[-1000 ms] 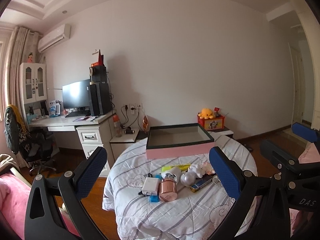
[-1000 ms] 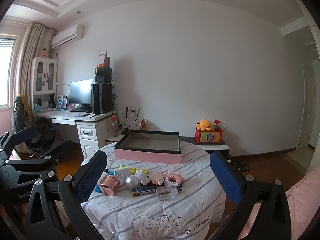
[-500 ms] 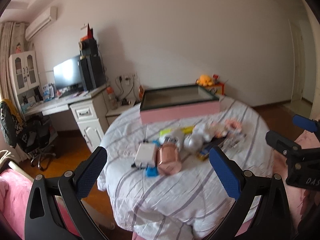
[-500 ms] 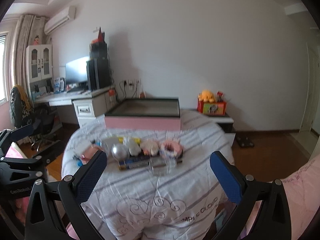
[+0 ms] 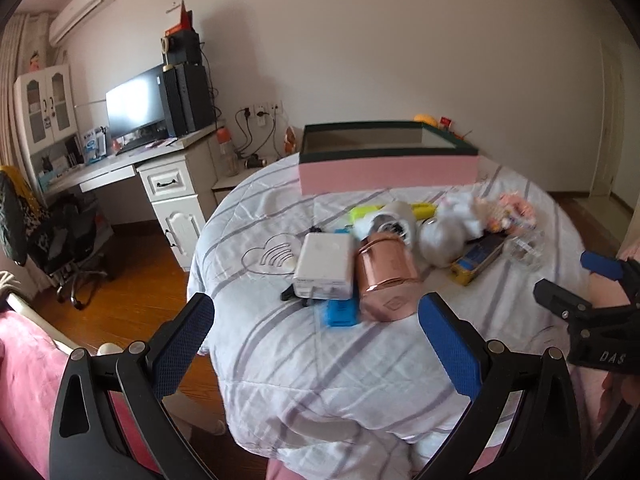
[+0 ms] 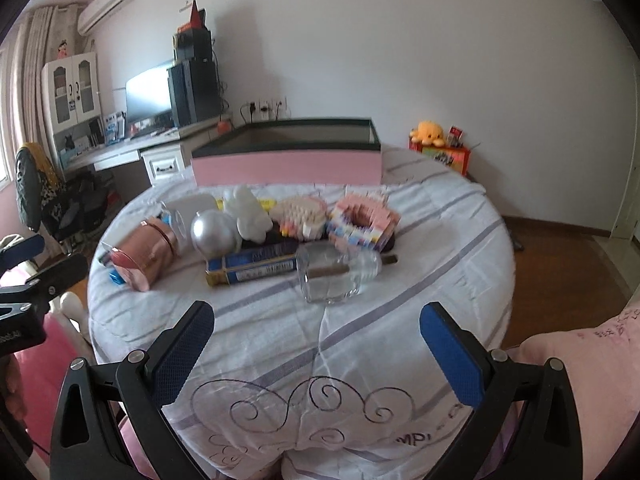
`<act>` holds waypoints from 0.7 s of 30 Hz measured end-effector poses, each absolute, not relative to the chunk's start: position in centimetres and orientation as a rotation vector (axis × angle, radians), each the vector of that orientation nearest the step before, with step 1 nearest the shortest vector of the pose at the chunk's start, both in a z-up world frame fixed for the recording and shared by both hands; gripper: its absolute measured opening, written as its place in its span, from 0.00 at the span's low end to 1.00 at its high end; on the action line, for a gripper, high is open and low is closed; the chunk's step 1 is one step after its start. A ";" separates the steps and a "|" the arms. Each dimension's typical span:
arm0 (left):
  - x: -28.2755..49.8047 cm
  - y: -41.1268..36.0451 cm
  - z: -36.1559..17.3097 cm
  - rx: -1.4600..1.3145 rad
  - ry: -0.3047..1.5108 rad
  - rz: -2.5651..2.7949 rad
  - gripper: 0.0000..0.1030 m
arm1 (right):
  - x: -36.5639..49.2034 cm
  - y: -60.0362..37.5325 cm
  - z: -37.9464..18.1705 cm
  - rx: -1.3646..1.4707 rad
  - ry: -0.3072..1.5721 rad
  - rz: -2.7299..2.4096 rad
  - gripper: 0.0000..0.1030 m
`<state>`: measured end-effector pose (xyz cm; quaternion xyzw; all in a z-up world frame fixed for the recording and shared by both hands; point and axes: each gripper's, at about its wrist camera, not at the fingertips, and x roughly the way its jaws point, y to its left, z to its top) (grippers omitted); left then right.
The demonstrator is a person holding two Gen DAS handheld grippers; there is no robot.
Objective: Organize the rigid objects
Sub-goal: 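Move the left tool to the white charger while the right tool approaches the glass bottle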
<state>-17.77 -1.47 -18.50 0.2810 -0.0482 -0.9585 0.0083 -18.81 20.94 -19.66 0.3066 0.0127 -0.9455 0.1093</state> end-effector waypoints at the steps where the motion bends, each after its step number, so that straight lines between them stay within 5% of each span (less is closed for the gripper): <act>1: -18.2 -1.8 -18.8 0.893 -0.143 -2.975 1.00 | -19.0 20.9 -19.9 0.913 0.038 -2.777 1.00; 21: -24.2 -5.7 -20.1 1.082 -0.056 -2.908 1.00 | -23.1 21.1 -21.6 0.991 0.095 -2.761 1.00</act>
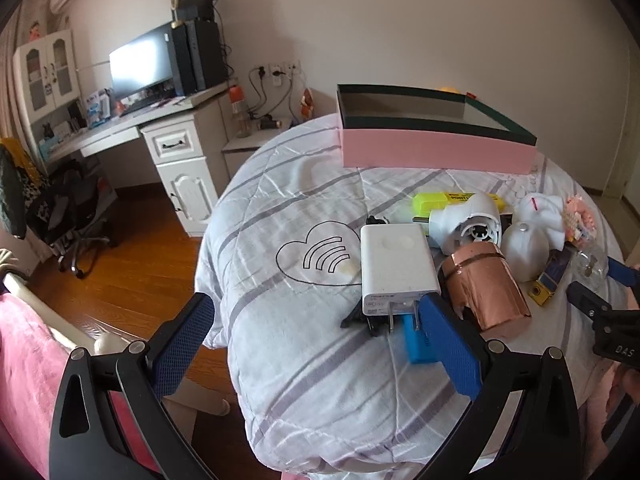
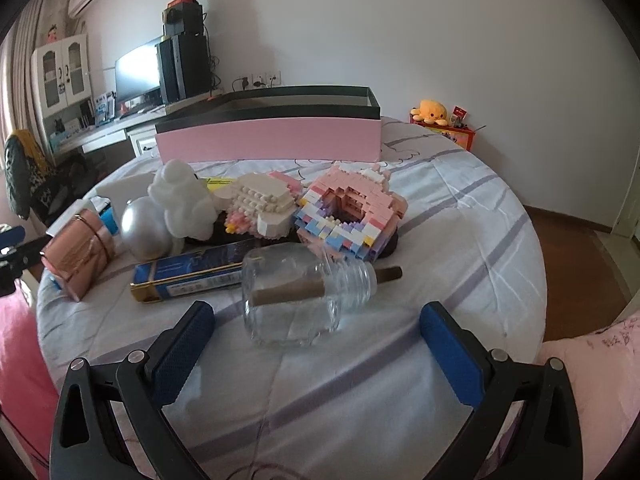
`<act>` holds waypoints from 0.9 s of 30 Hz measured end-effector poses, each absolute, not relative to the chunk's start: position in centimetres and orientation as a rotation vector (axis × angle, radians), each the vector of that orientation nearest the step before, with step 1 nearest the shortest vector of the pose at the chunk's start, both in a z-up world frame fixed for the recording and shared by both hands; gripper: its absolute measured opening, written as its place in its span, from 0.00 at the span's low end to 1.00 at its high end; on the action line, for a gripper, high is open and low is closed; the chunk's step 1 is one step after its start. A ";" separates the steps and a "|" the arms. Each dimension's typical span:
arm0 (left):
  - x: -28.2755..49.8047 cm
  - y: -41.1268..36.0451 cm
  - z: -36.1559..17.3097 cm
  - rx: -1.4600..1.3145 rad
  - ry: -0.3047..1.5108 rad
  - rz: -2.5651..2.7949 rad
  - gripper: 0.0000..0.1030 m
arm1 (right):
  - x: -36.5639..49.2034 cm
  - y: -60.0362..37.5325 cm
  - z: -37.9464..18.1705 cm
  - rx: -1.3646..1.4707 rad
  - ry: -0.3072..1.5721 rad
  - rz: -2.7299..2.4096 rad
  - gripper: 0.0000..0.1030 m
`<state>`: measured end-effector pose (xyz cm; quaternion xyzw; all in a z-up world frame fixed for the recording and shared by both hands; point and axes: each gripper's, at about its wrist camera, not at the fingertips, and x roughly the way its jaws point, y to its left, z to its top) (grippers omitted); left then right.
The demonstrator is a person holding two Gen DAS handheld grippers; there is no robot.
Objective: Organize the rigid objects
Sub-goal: 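Move the left tool to the white charger while the right tool approaches the glass bottle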
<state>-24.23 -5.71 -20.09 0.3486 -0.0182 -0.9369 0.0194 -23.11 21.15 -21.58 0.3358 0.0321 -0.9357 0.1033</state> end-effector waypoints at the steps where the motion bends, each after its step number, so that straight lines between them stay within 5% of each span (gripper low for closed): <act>1: -24.6 -5.9 -20.3 1.107 -0.044 -2.913 1.00 | -23.3 21.1 -21.7 0.992 0.108 -2.754 1.00; 15: -28.5 -5.0 -20.8 1.212 -0.001 -2.958 1.00 | -23.7 21.7 -21.5 1.003 0.081 -2.698 1.00; 21: -30.7 -6.3 -22.0 1.298 0.199 -2.963 1.00 | -23.9 21.5 -21.3 1.001 0.094 -2.724 0.97; 25: -30.8 -7.1 -22.1 1.303 0.238 -2.989 0.99 | -24.0 22.0 -21.0 1.000 0.098 -2.720 0.75; 27: -30.8 -7.2 -22.0 1.311 0.234 -2.993 0.98 | -24.3 22.2 -20.9 1.011 0.092 -2.704 0.74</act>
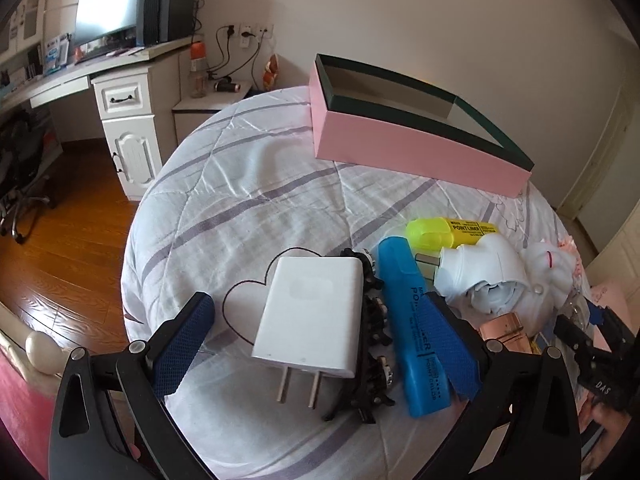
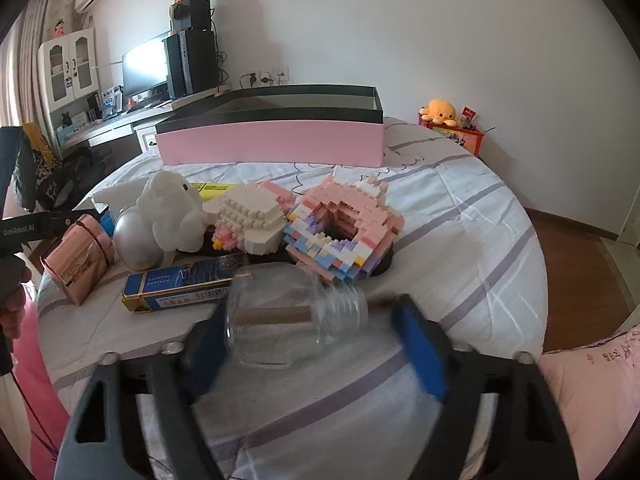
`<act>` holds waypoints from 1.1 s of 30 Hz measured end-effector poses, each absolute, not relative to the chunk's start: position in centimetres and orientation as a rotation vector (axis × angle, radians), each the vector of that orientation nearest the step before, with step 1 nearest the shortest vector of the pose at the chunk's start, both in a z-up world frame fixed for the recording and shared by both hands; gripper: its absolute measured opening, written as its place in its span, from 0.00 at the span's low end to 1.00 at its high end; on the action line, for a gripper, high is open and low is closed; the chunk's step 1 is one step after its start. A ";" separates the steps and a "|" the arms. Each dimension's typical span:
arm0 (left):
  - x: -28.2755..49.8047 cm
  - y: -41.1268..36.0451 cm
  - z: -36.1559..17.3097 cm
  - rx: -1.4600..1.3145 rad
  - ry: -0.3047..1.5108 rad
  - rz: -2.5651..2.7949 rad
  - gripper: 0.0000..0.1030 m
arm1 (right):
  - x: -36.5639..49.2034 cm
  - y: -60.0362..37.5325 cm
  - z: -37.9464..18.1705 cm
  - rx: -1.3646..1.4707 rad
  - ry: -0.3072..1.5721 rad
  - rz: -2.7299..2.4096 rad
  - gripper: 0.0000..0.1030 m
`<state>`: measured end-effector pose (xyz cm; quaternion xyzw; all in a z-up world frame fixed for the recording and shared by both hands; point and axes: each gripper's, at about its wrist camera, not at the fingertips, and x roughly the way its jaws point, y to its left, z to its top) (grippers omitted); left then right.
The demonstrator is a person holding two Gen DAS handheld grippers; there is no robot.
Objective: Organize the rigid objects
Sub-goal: 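Move the left tool to the white charger while the right tool approaches the glass bottle, then close the right gripper on the glass bottle while the left gripper grasps the white charger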
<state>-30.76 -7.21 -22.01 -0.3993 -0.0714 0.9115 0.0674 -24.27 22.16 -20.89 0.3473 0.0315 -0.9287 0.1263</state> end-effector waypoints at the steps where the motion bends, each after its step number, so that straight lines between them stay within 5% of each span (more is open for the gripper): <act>1: -30.7 -7.3 -21.9 -1.203 -0.212 2.744 0.97 | -24.3 22.2 -20.9 1.015 0.093 -2.700 0.74; 9: -29.5 -9.8 -21.3 -1.145 -0.365 2.693 0.93 | -24.6 21.8 -20.8 1.037 0.116 -2.699 0.74; 13: -29.8 -9.5 -21.8 -1.186 -0.240 2.749 0.75 | -24.6 21.8 -20.8 1.046 0.120 -2.698 0.74; 18: -30.3 -8.7 -21.7 -1.169 -0.177 2.769 0.73 | -24.8 21.8 -20.7 1.057 0.124 -2.699 0.74; 20: -30.3 -8.6 -21.6 -1.157 -0.172 2.769 0.65 | -24.6 21.6 -20.7 1.053 0.139 -2.703 0.73; 22: -30.2 -8.0 -21.4 -1.132 -0.166 2.743 0.43 | -24.5 21.5 -20.7 1.054 0.151 -2.701 0.73; 33: -29.3 -7.4 -20.9 -1.134 -0.101 2.769 0.41 | -23.9 21.6 -19.6 1.010 0.133 -2.685 0.73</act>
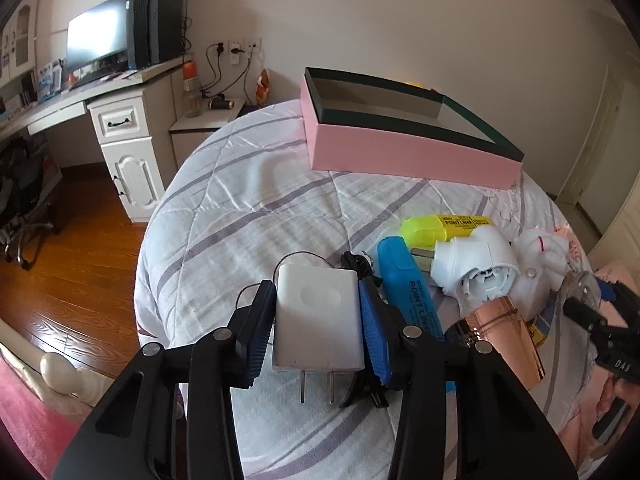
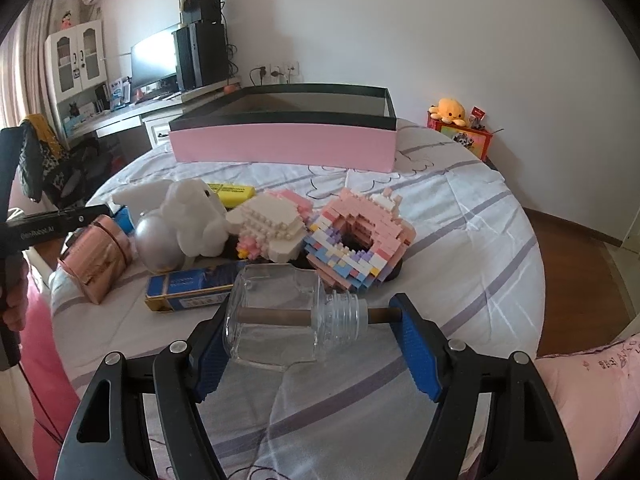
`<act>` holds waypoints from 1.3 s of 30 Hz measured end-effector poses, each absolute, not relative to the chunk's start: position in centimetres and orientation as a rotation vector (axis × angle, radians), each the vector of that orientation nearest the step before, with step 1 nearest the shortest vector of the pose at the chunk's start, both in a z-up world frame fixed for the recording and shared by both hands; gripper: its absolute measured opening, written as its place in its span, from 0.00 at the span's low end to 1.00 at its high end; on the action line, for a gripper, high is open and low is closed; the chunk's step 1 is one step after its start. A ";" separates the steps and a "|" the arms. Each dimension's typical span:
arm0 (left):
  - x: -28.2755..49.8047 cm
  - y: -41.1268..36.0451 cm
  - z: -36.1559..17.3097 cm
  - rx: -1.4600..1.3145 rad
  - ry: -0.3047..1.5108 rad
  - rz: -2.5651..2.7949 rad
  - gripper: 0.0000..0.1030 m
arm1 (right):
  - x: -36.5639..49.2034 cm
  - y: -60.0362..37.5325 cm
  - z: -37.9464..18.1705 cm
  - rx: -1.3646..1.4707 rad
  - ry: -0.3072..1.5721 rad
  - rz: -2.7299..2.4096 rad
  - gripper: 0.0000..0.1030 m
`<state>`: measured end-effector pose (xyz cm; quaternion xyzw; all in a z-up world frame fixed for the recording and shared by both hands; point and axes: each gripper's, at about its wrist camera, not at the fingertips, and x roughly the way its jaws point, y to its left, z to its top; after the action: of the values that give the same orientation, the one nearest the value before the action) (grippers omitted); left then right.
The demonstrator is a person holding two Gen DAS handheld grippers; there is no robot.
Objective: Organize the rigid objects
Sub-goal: 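Close the right gripper on the glass bottle while the left gripper grasps the white charger, then carry the bottle and charger into the pink box and open both grippers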
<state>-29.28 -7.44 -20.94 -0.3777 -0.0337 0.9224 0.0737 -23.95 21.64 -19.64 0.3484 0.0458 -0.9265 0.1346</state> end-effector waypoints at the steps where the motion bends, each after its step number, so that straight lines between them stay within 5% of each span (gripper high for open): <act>1: -29.1 -7.5 -20.8 -1.132 -0.102 2.772 0.41 | -23.9 21.7 -19.5 1.008 0.129 -2.684 0.73; 25: -31.5 -4.3 -13.7 -0.909 -0.021 2.739 0.39 | -29.4 19.9 -11.8 0.782 0.075 -2.613 0.73; 39: -44.0 1.5 -10.4 -0.918 0.035 2.657 0.39 | -41.2 15.4 -12.0 0.932 0.155 -2.551 0.73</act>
<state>-44.00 1.54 -10.45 -0.3221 0.0122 0.9322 0.1644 -41.19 15.40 -11.99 0.3349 0.0556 -0.9171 0.2090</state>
